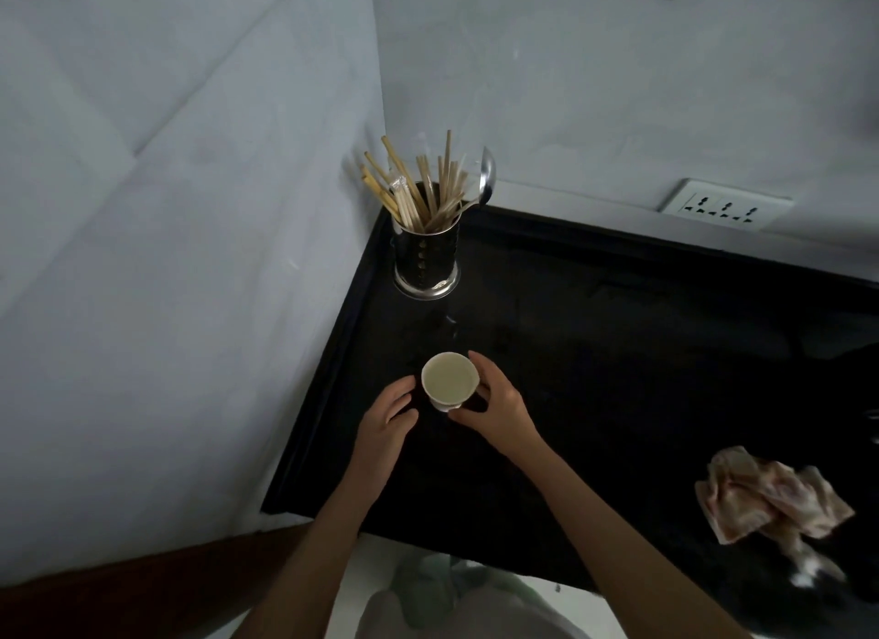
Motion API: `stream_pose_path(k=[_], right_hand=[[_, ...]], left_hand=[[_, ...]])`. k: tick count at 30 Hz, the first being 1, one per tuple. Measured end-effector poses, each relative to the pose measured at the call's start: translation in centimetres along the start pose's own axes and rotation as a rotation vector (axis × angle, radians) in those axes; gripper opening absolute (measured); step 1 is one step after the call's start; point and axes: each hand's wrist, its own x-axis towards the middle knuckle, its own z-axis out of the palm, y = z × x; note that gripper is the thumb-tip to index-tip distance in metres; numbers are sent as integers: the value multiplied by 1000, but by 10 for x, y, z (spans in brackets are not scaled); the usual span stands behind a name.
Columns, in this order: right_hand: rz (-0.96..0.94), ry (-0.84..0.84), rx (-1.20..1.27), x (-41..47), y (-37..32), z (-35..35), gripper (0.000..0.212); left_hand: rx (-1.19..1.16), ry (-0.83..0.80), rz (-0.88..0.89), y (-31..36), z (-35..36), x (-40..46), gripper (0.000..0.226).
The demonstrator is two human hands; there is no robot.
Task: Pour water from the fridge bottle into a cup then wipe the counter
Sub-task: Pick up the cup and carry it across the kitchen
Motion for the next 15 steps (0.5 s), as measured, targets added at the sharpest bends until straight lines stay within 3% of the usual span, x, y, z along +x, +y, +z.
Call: stream_pose_path(k=[6,10,15], right_hand=[[16,53,-150,-25,-3,-43,67],[-28,248,-249,-61,2,-66,48],[-186,541,-486,-125,20,-83,35]], left_hand=[[606,138,332,14,-4,-14,42],[848,110,616,18,6,-23,44],[1006,30,838,24,45,-47,43]])
